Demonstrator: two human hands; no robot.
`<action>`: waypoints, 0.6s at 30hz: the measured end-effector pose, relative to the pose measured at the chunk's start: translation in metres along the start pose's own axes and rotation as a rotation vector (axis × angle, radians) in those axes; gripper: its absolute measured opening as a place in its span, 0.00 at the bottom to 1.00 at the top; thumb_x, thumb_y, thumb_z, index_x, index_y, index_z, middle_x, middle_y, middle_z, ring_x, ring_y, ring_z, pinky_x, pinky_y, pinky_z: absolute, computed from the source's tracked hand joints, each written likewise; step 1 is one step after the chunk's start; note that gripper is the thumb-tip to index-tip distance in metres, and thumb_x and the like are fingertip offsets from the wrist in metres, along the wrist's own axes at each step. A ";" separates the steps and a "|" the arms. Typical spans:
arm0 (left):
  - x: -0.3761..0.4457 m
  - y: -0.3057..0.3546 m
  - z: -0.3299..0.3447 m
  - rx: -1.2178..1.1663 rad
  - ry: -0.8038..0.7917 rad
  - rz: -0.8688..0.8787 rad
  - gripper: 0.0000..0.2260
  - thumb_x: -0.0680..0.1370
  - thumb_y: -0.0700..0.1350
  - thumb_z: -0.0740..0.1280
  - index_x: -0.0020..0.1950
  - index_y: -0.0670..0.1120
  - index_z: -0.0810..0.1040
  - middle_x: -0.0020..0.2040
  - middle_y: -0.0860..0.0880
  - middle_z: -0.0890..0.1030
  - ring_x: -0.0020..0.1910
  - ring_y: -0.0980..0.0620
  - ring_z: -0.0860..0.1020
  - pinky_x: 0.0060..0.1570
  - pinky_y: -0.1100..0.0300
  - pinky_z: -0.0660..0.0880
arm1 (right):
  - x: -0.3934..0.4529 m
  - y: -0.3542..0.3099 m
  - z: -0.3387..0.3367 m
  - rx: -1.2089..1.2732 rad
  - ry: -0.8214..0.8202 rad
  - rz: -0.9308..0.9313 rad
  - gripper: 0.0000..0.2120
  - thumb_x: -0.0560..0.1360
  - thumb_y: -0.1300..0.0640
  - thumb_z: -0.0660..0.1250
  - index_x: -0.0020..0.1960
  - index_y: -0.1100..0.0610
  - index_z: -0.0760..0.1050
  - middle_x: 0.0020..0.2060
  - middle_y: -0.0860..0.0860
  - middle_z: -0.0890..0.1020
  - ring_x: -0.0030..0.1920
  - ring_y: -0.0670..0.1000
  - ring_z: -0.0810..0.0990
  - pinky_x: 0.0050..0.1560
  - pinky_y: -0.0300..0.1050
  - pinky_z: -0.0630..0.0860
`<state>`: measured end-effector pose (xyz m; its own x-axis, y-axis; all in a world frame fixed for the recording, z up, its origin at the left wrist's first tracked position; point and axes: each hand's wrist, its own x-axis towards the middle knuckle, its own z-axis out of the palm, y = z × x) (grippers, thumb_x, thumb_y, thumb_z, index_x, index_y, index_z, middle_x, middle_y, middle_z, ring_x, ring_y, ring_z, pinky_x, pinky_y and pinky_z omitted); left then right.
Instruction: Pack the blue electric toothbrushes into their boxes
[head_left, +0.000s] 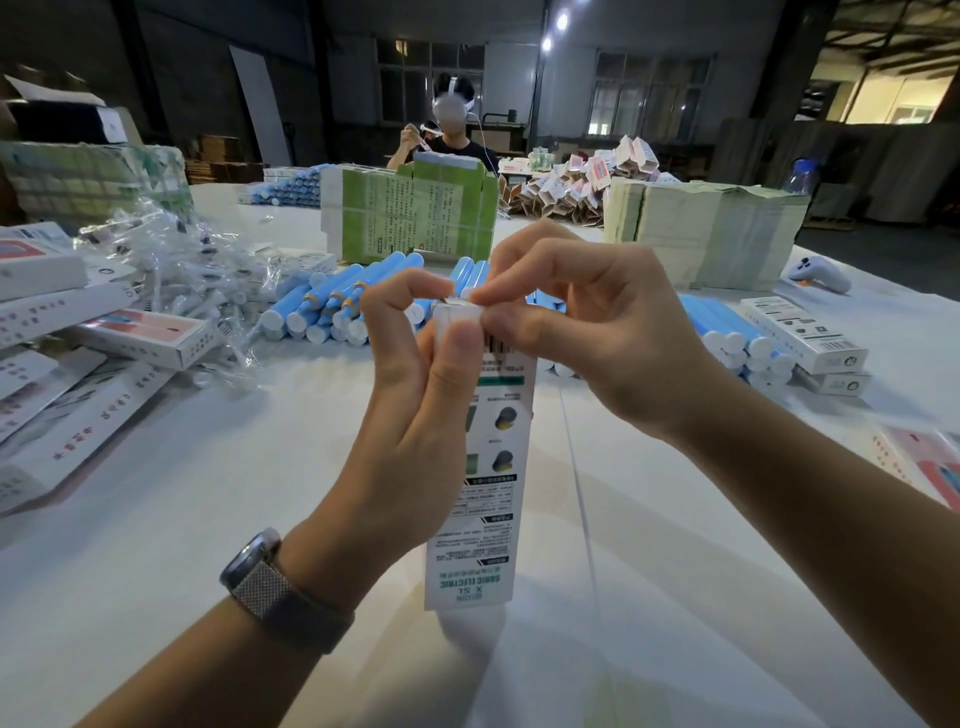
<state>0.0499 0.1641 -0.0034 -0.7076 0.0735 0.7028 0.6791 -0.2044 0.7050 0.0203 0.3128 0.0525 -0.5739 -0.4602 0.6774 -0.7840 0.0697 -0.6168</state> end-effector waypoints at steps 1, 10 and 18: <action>0.000 0.000 0.000 -0.009 -0.009 -0.006 0.03 0.83 0.50 0.54 0.56 0.57 0.61 0.44 0.44 0.78 0.36 0.44 0.79 0.35 0.56 0.79 | 0.000 -0.002 -0.002 -0.008 -0.011 0.000 0.04 0.72 0.61 0.72 0.45 0.54 0.81 0.46 0.56 0.77 0.49 0.62 0.75 0.48 0.60 0.75; -0.003 0.001 -0.003 0.067 -0.039 0.011 0.05 0.80 0.56 0.58 0.51 0.68 0.65 0.46 0.38 0.76 0.36 0.30 0.76 0.33 0.38 0.76 | 0.000 -0.007 -0.001 -0.011 -0.041 -0.014 0.07 0.72 0.64 0.71 0.45 0.52 0.80 0.45 0.58 0.78 0.48 0.51 0.78 0.46 0.59 0.76; -0.001 -0.003 -0.002 0.100 -0.034 0.055 0.08 0.80 0.54 0.59 0.56 0.64 0.61 0.45 0.49 0.81 0.37 0.48 0.81 0.38 0.50 0.78 | 0.000 -0.004 0.002 0.010 -0.006 0.052 0.04 0.73 0.63 0.69 0.46 0.55 0.80 0.39 0.50 0.81 0.38 0.50 0.79 0.37 0.48 0.77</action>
<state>0.0479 0.1626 -0.0068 -0.6630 0.0981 0.7422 0.7339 -0.1104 0.6702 0.0238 0.3103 0.0541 -0.6127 -0.4611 0.6418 -0.7504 0.0848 -0.6555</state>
